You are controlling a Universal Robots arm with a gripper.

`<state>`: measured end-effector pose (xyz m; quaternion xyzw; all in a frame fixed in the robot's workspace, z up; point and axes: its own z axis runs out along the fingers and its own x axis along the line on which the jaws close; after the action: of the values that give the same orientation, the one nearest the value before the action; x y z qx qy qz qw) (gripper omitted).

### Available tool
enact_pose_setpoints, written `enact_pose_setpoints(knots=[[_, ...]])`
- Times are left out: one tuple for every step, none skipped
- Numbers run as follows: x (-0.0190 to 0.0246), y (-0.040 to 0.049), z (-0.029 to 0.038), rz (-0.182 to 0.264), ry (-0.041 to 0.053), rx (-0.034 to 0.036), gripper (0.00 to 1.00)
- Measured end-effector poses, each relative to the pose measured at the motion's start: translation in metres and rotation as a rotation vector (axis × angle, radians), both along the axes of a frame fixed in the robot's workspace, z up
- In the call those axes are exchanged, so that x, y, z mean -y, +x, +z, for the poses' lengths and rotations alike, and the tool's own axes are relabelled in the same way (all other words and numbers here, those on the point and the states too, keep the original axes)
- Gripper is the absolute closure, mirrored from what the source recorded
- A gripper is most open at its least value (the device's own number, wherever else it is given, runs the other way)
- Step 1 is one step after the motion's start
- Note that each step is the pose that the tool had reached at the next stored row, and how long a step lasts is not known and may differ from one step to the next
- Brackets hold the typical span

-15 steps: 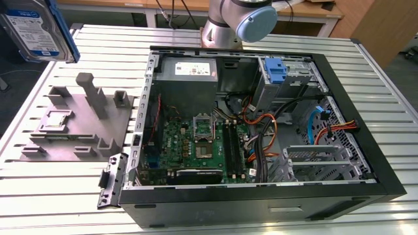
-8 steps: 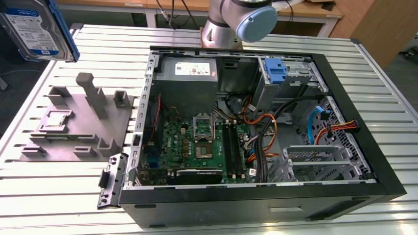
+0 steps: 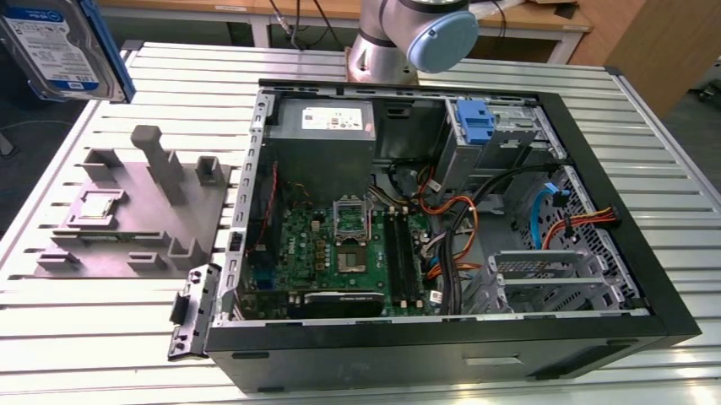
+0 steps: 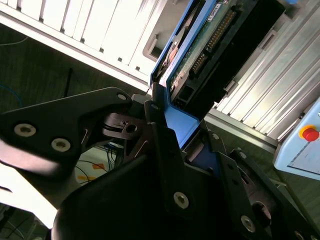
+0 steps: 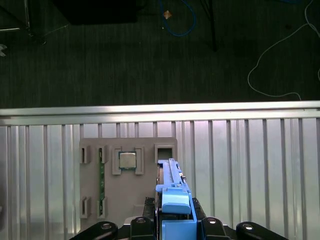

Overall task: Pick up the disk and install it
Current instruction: 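Pick up the disk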

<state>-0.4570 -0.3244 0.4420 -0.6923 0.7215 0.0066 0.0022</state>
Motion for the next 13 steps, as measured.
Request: enact_pose_setpoints(knots=[[0.0, 0.0, 0.0001, 0.0, 0.0, 0.0, 0.63], [0.0, 0.0, 0.0003, 0.0, 0.0, 0.0, 0.63], [0.0, 0.0, 0.0005, 0.0, 0.0, 0.0, 0.63], [0.0, 0.0, 0.0007, 0.0, 0.0, 0.0, 0.63], [0.0, 0.0, 0.0008, 0.0, 0.0, 0.0001, 0.63], [0.0, 0.0, 0.001, 0.0, 0.0, 0.0, 0.63], [0.0, 0.0, 0.0089, 0.0, 0.0, 0.0, 0.63], [0.0, 0.0, 0.009, 0.0, 0.0, 0.0, 0.63], [0.0, 0.0, 0.013, 0.0, 0.0, 0.0, 0.63], [0.0, 0.0, 0.0169, 0.0, 0.0, 0.0, 0.63], [0.0, 0.0, 0.017, 0.0, 0.0, 0.0001, 0.63], [0.0, 0.0, 0.0172, 0.0, 0.0, 0.0001, 0.63], [0.0, 0.0, 0.0174, 0.0, 0.0, 0.0, 0.63]])
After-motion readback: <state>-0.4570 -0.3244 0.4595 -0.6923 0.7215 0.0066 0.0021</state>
